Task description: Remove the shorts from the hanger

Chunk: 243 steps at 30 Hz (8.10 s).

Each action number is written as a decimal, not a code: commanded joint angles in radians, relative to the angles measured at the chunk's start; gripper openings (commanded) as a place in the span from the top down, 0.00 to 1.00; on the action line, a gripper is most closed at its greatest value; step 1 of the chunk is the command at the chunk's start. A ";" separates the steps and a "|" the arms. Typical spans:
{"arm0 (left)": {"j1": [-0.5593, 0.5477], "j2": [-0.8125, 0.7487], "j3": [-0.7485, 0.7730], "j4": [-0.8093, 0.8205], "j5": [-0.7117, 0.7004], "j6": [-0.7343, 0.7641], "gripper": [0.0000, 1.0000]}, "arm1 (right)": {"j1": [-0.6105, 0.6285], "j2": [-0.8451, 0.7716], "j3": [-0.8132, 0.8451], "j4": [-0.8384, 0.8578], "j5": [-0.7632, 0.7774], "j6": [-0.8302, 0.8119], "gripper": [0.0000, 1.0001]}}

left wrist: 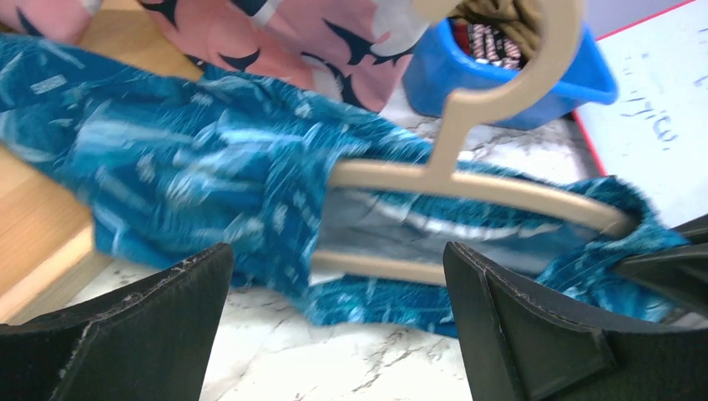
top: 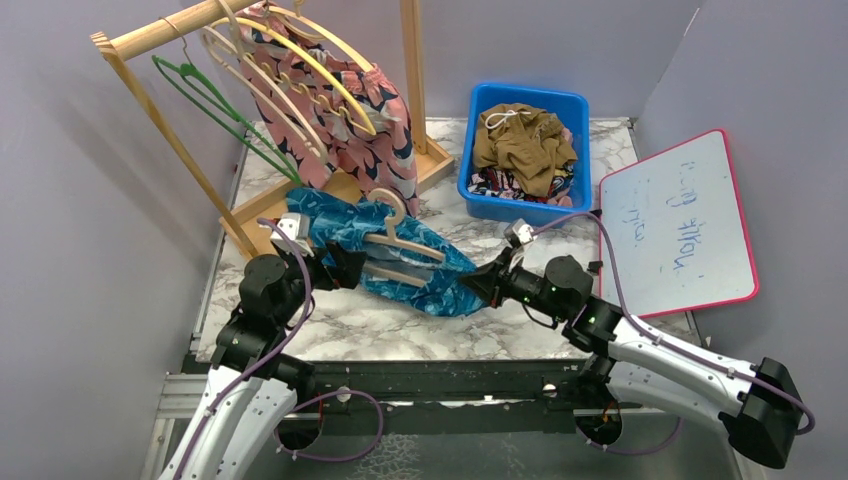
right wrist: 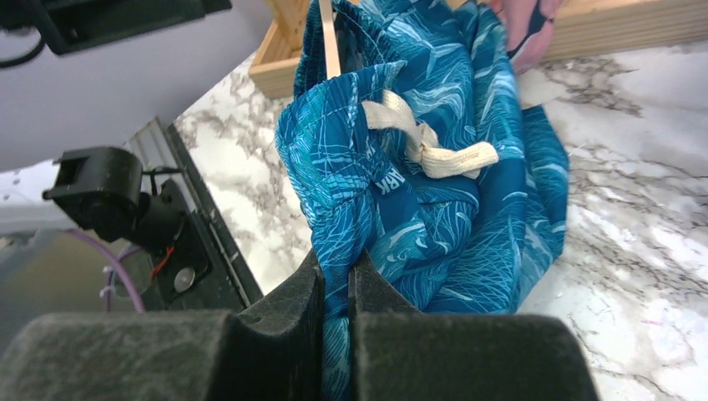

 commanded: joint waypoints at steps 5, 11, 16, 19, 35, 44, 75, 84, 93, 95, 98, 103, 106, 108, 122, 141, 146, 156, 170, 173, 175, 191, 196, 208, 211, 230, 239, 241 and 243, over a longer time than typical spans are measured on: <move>0.004 0.052 -0.048 0.309 0.259 -0.144 0.01 | 0.007 0.039 0.030 -0.007 -0.134 0.001 0.99; 0.004 0.182 -0.077 0.360 0.334 -0.209 0.05 | 0.007 0.025 0.023 0.012 -0.098 0.047 0.99; 0.003 0.208 -0.146 0.443 0.337 -0.320 0.14 | 0.007 0.049 0.027 0.038 -0.106 0.083 0.99; 0.004 0.206 -0.167 0.493 0.322 -0.338 0.19 | 0.007 0.069 0.036 0.045 -0.136 0.084 0.99; 0.004 0.270 -0.133 0.509 0.225 -0.258 0.46 | 0.007 0.081 0.060 0.026 -0.236 0.087 0.99; 0.004 0.249 -0.153 0.495 0.279 -0.276 0.70 | 0.007 0.090 0.065 0.014 -0.211 0.097 0.99; 0.005 0.235 -0.154 0.439 0.282 -0.237 1.00 | 0.007 0.108 0.100 0.003 -0.290 0.099 0.85; 0.003 0.205 -0.029 0.292 0.327 -0.127 1.00 | 0.007 0.093 0.232 -0.229 -0.201 0.029 0.39; 0.000 0.233 0.089 0.121 0.340 0.032 1.00 | 0.007 0.177 0.312 -0.281 -0.258 0.017 0.36; 0.001 0.234 0.064 0.116 0.338 0.045 1.00 | 0.007 0.205 0.324 -0.251 -0.292 0.030 0.36; 0.000 0.229 0.020 0.115 0.314 0.045 1.00 | 0.007 0.264 0.352 -0.215 -0.367 0.039 0.35; 0.001 0.218 0.024 0.101 0.290 0.074 1.00 | 0.010 0.390 0.449 -0.307 -0.357 0.004 0.37; 0.001 0.216 0.025 0.096 0.277 0.078 1.00 | 0.013 0.423 0.457 -0.300 -0.340 0.004 0.53; 0.001 0.217 0.023 0.096 0.276 0.077 1.00 | 0.013 0.428 0.451 -0.287 -0.343 0.009 0.54; 0.001 0.216 0.021 0.080 0.243 0.078 1.00 | 0.015 0.438 0.420 -0.334 -0.393 -0.003 0.59; 0.000 0.194 0.017 0.074 0.225 0.074 1.00 | 0.016 0.377 0.353 -0.269 -0.220 0.040 0.90; 0.002 0.186 0.018 0.065 0.191 0.073 1.00 | 0.016 0.278 0.326 -0.335 -0.022 0.029 0.91; 0.001 0.149 0.020 0.050 0.137 0.073 1.00 | 0.015 0.089 0.237 -0.430 0.370 0.033 0.99; 0.000 0.102 0.021 0.035 0.070 0.067 1.00 | 0.015 0.171 0.216 -0.490 0.444 0.019 0.99; 0.001 0.099 0.020 0.036 0.066 0.067 1.00 | 0.015 0.222 0.216 -0.469 0.409 0.021 0.98; 0.001 0.101 0.021 0.034 0.066 0.067 1.00 | 0.015 0.263 0.215 -0.438 0.366 0.022 0.98; 0.001 0.137 0.021 0.037 0.087 0.071 1.00 | 0.016 0.216 0.221 -0.436 0.334 -0.015 0.70; 0.002 0.160 0.023 0.037 0.101 0.071 1.00 | 0.015 0.092 0.236 -0.488 0.378 -0.029 0.58; 0.000 0.146 0.021 0.037 0.107 0.073 1.00 | 0.014 0.185 0.231 -0.376 -0.113 -0.119 0.34; 0.001 0.139 0.021 0.038 0.109 0.071 1.00 | 0.015 0.240 0.219 -0.351 -0.141 -0.131 0.34; 0.001 0.139 0.014 0.060 0.171 0.075 1.00 | -0.045 0.222 0.056 -0.013 -0.433 -0.092 0.66; 0.000 0.130 0.012 0.059 0.158 0.076 1.00 | -0.097 0.208 0.026 0.047 -0.538 -0.086 0.99; 0.001 0.131 0.012 0.060 0.158 0.076 0.99 | -0.098 0.193 0.043 0.003 -0.518 -0.109 0.99; 0.001 0.134 0.011 0.060 0.164 0.075 0.82 | -0.097 0.166 0.053 -0.037 -0.493 -0.131 0.99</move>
